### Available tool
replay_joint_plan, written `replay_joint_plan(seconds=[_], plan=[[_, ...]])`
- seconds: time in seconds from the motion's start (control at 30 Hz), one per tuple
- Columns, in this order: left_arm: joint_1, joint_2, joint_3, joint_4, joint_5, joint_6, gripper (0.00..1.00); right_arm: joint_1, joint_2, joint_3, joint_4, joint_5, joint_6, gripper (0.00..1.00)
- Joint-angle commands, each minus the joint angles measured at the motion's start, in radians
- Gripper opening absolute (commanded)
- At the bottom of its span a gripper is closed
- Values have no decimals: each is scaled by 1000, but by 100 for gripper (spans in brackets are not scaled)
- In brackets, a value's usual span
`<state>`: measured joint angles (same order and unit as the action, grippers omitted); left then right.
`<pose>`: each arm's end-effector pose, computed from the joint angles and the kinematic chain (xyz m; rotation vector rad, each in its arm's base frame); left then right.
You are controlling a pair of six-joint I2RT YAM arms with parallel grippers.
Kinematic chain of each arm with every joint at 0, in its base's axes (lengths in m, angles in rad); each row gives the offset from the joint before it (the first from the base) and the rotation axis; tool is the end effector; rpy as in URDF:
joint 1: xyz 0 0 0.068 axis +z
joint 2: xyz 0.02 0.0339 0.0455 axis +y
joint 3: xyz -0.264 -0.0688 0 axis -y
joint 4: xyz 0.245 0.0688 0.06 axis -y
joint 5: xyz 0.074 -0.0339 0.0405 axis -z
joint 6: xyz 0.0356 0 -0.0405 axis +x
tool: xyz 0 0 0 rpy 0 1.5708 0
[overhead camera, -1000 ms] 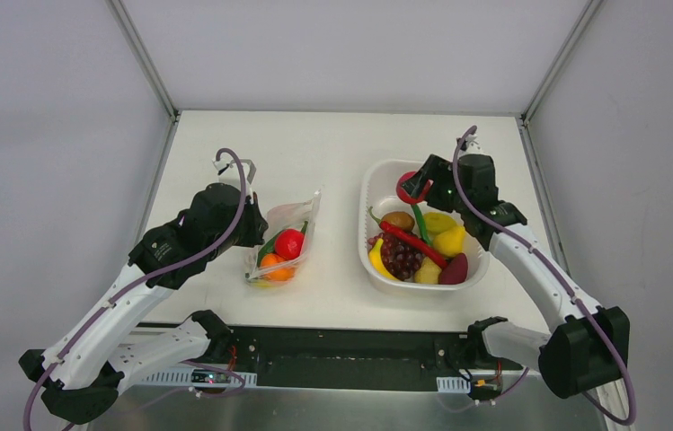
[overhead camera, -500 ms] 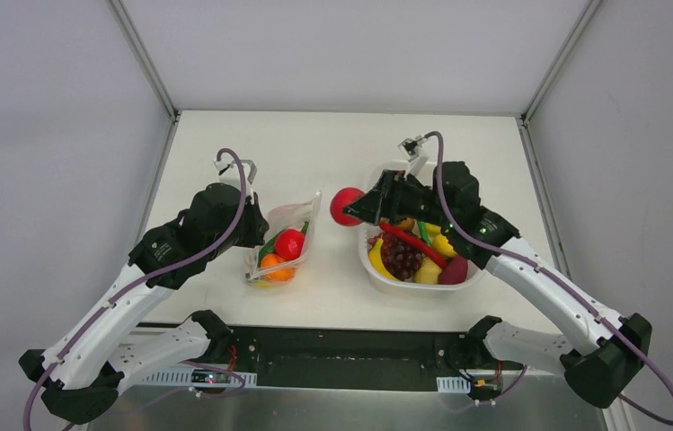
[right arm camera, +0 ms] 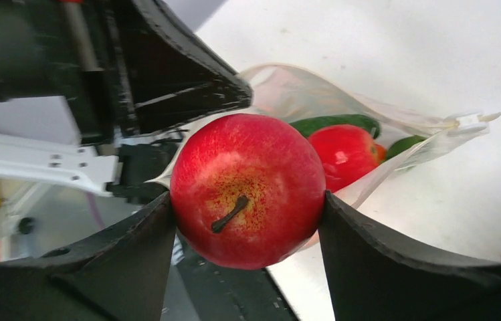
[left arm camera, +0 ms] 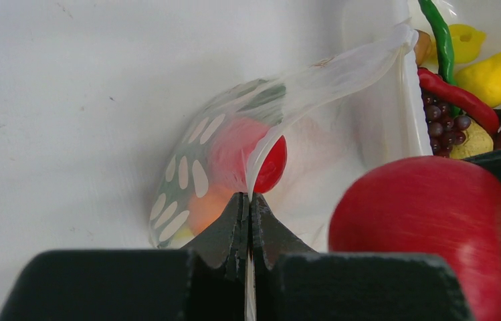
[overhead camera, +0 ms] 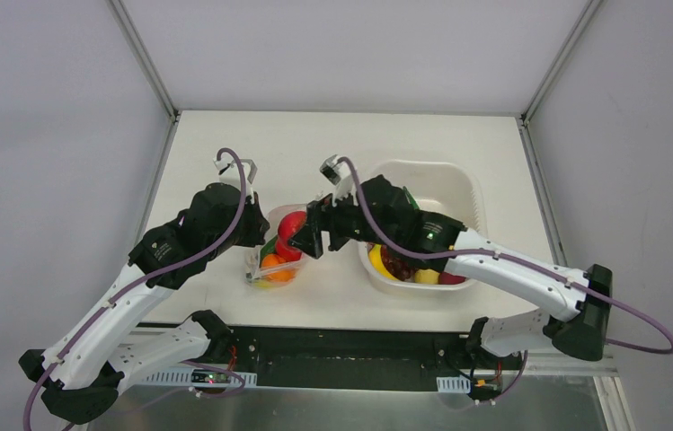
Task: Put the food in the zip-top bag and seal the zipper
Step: Place the fake fruit in the zipper food storage bag.
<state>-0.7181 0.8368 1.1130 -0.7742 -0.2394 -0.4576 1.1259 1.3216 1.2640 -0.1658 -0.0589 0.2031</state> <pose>0.1245 -0.0975 0.3822 0.1228 2.0846 -0.4783 0.1314 0.2805 0.3909 -0.8899 1.6891 0.9838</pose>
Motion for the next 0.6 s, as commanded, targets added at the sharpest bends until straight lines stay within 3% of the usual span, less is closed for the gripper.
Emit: replay_joint_plan(seconds=[0.0,0.33,0.57], plan=[[9,-27,-1,32,6,-12,0,54,52,106,-76,289,-111,53],[9,-24,3,30,-1,-15,0,84,143,161,-127,373,-165,55],[9,-23,-1,19,-37,-18,0,85,85,106,-31,267,-122,56]])
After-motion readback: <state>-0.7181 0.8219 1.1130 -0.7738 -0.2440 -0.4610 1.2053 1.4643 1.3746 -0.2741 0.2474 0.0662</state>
